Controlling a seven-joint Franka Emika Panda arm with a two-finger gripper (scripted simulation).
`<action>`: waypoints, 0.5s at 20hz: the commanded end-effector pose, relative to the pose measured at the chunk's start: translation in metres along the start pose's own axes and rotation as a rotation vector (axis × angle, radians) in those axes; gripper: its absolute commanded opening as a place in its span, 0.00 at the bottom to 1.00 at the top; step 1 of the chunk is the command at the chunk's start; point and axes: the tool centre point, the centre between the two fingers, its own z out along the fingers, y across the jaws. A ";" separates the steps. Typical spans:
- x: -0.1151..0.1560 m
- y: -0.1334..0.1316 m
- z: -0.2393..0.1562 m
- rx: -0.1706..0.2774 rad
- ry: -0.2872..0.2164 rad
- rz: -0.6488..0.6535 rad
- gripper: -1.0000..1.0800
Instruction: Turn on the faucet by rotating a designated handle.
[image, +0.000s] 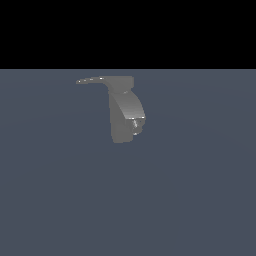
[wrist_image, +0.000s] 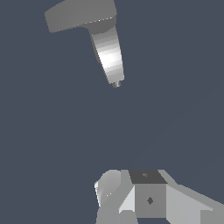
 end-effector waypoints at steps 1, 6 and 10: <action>0.000 0.000 0.000 0.000 0.000 0.000 0.00; 0.001 -0.003 0.002 0.000 0.000 0.012 0.00; 0.004 -0.011 0.007 0.001 -0.001 0.038 0.00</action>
